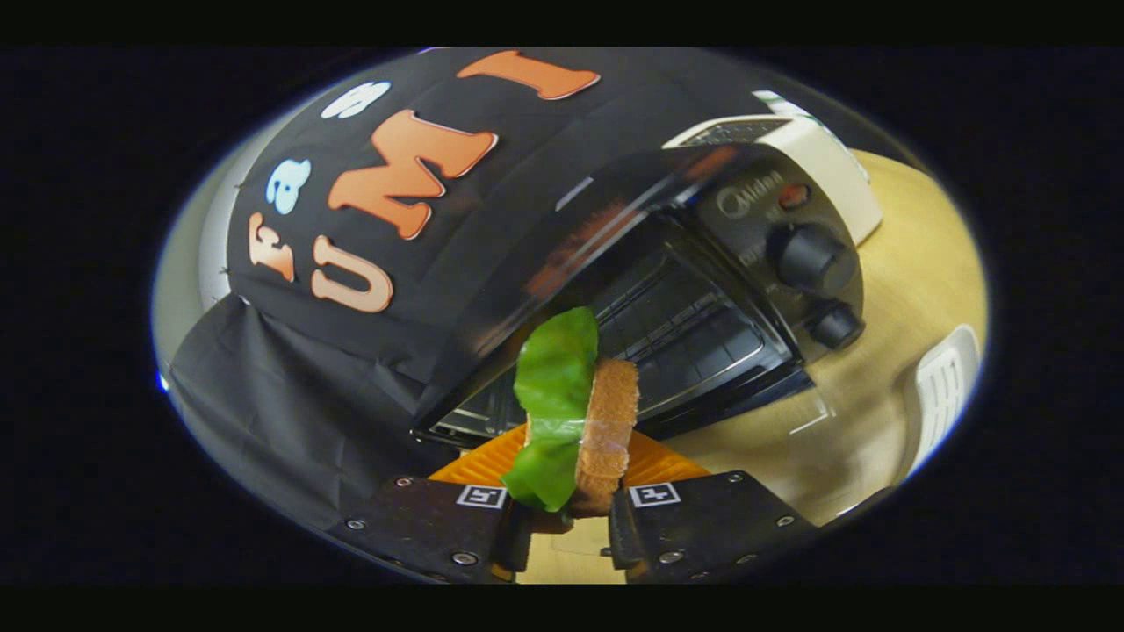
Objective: Open the toaster oven, put the food inside, and close the toaster oven door.
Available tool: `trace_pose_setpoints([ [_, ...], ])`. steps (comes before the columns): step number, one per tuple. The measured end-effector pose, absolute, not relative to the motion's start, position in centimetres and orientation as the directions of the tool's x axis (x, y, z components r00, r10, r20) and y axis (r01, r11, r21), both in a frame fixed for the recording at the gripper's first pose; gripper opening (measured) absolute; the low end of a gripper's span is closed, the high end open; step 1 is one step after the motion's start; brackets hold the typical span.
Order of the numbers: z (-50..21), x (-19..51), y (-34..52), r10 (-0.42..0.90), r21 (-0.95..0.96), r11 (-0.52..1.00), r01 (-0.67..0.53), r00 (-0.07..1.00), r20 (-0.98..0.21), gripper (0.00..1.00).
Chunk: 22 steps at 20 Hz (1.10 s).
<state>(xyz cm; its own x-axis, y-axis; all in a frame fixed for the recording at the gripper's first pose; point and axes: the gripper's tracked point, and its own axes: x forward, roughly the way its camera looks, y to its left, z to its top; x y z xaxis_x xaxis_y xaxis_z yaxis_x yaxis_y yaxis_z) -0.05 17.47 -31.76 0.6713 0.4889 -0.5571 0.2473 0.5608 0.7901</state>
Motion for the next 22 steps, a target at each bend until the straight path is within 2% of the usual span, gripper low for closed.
trace_pose_setpoints([
  [9,-34.7,3.8,20.2,0.426,0.852,0.419,0.316,0.76,-0.491,0.36],
  [15,-35.1,6.3,20.5,0.341,0.856,0.41,0.314,0.818,-0.463,0.38],
  [18,-34.9,5.7,20.2,0.315,0.821,0.477,0.314,0.811,-0.493,0.44],
  [20,-34.7,5.7,19.4,0.293,0.788,0.515,0.338,0.794,-0.532,0.54],
  [21,-35.2,5.8,18.7,0.283,0.765,0.531,0.365,0.774,-0.566,0.64],
  [22,-35.4,5.4,18.6,0.3,0.752,0.544,0.373,0.75,-0.589,0.68],
])
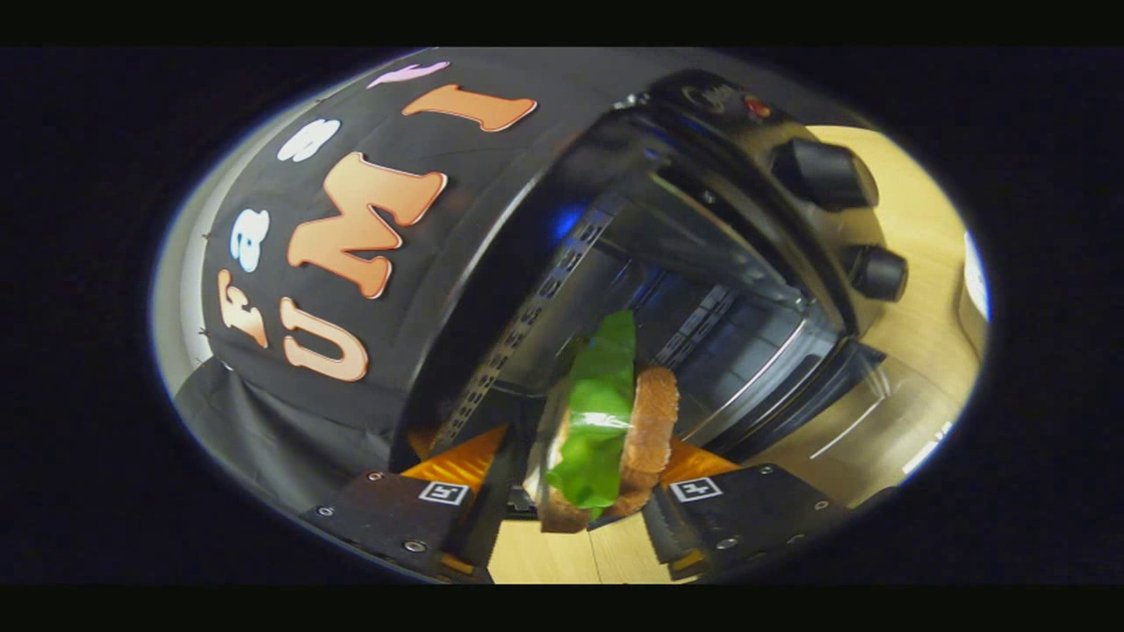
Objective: Open the toaster oven, put the food inside, and close the toaster oven door.
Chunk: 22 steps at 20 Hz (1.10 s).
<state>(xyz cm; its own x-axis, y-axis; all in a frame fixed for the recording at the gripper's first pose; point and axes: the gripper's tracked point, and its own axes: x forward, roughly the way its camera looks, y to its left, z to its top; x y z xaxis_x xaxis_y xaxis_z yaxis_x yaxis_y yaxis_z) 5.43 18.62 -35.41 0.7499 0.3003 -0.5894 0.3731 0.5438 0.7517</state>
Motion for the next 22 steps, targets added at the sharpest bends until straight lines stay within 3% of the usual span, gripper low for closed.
trace_pose_setpoints([
  [3,-34.8,3.4,18.8,0.349,0.697,0.597,0.396,0.654,-0.671,0.74],
  [7,-37.0,0.5,17.6,0.331,0.582,0.666,0.466,0.514,-0.791,0.96],
  [15,-36.8,1.7,19.0,0.348,0.579,0.675,0.457,0.495,-0.796,0.97],
  [22,-35.6,-2.8,17.3,0.385,0.535,0.793,0.292,0.442,-0.81,0.99],
])
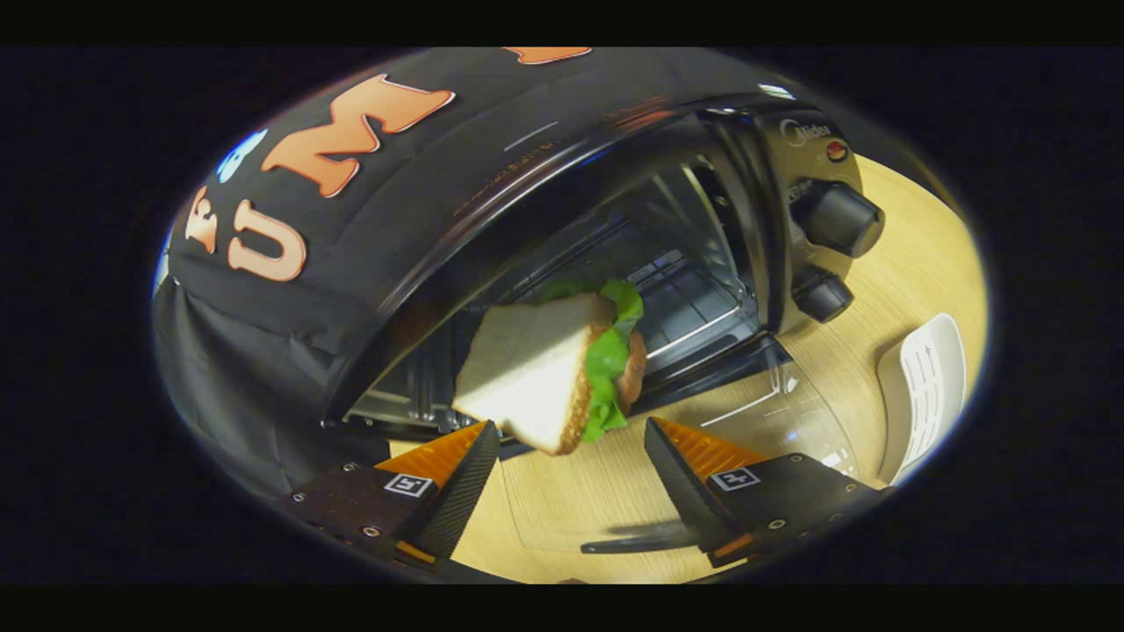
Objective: Open the toaster oven, put the food inside, and close the toaster oven door.
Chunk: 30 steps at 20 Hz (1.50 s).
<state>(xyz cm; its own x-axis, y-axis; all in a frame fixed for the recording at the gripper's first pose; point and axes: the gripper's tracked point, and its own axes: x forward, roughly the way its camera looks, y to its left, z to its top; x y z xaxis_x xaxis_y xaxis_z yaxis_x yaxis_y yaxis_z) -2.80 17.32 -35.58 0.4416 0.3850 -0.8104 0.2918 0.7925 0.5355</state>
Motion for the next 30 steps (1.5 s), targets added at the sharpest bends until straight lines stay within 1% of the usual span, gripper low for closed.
trace_pose_setpoints([
  [3,-34.0,-5.5,16.1,0.387,0.504,0.845,0.178,0.448,-0.806,0.99],
  [5,-33.4,-7.7,15.7,0.393,0.478,0.872,0.108,0.431,-0.812,0.99],
  [7,-33.0,-10.1,15.0,0.381,0.444,0.893,0.066,0.413,-0.827,0.99],
  [9,-33.2,-12.1,14.6,0.365,0.415,0.909,0.045,0.398,-0.842,0.99],
  [11,-34.0,-14.2,14.4,0.36,0.396,0.918,0.031,0.356,-0.862,0.99],
  [16,-35.7,-17.5,13.7,0.322,0.338,0.941,0.002,0.302,-0.897,0.98],
  [22,-40.2,-17.7,13.7,0.229,0.218,0.973,-0.069,0.244,-0.942,0.98],
  [24,-40.3,-17.5,14.4,0.226,0.197,0.97,-0.14,0.245,-0.943,0.96],
  [25,-40.4,-17.1,14.7,0.22,0.181,0.969,-0.168,0.256,-0.941,0.98],
  [28,-40.3,-17.3,14.7,0.212,0.175,0.97,-0.17,0.234,-0.949,0.98],
  [30,-39.7,-17.0,14.7,0.224,0.189,0.969,-0.157,0.251,-0.942,0.99],
])
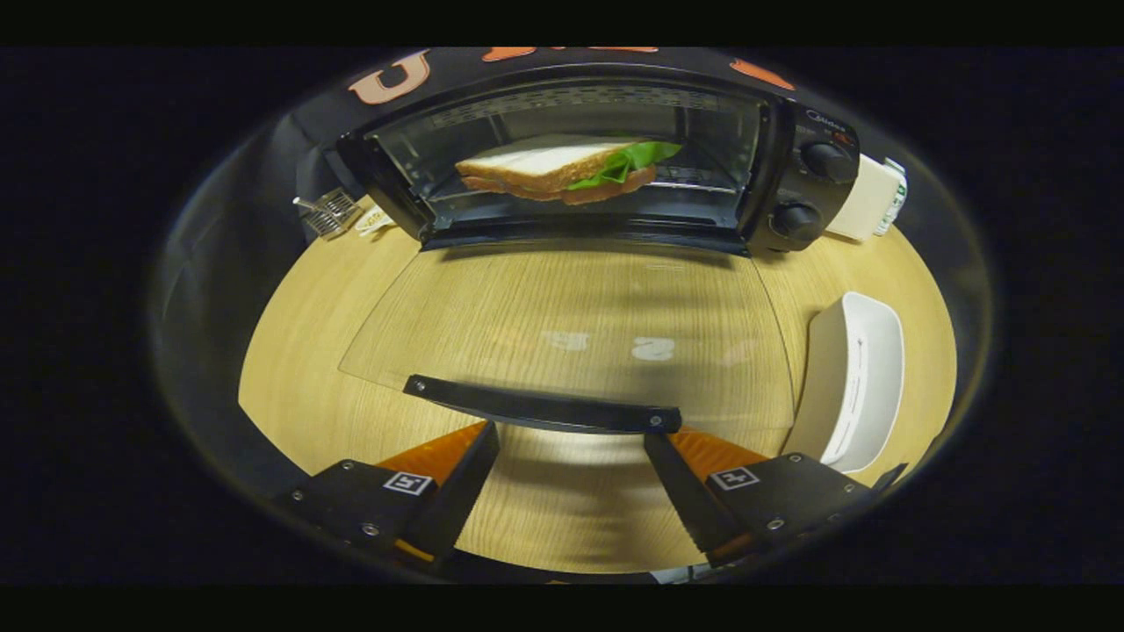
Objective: Open the toaster oven, put the food inside, and close the toaster oven door.
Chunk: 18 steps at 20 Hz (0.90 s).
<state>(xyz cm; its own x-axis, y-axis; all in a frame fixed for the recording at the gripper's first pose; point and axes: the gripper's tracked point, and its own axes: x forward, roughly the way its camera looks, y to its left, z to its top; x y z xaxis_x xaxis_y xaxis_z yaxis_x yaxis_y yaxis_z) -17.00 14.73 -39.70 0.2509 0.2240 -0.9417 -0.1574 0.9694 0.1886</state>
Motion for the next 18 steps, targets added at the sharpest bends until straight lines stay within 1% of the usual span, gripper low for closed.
trace_pose_setpoints([
  [4,-37.9,-16.2,14.8,0.237,0.182,0.966,-0.181,0.35,-0.906,1.0],
  [7,-36.4,-15.5,15.8,0.289,0.25,0.956,-0.152,0.361,-0.886,1.0],
  [10,-34.8,-14.2,16.6,0.316,0.279,0.949,-0.15,0.393,-0.864,1.0],
  [14,-32.5,-9.4,16.1,0.283,0.239,0.959,-0.152,0.491,-0.824,1.0],
  [18,-30.4,-4.3,15.6,0.266,0.229,0.964,-0.136,0.552,-0.791,1.0],
])
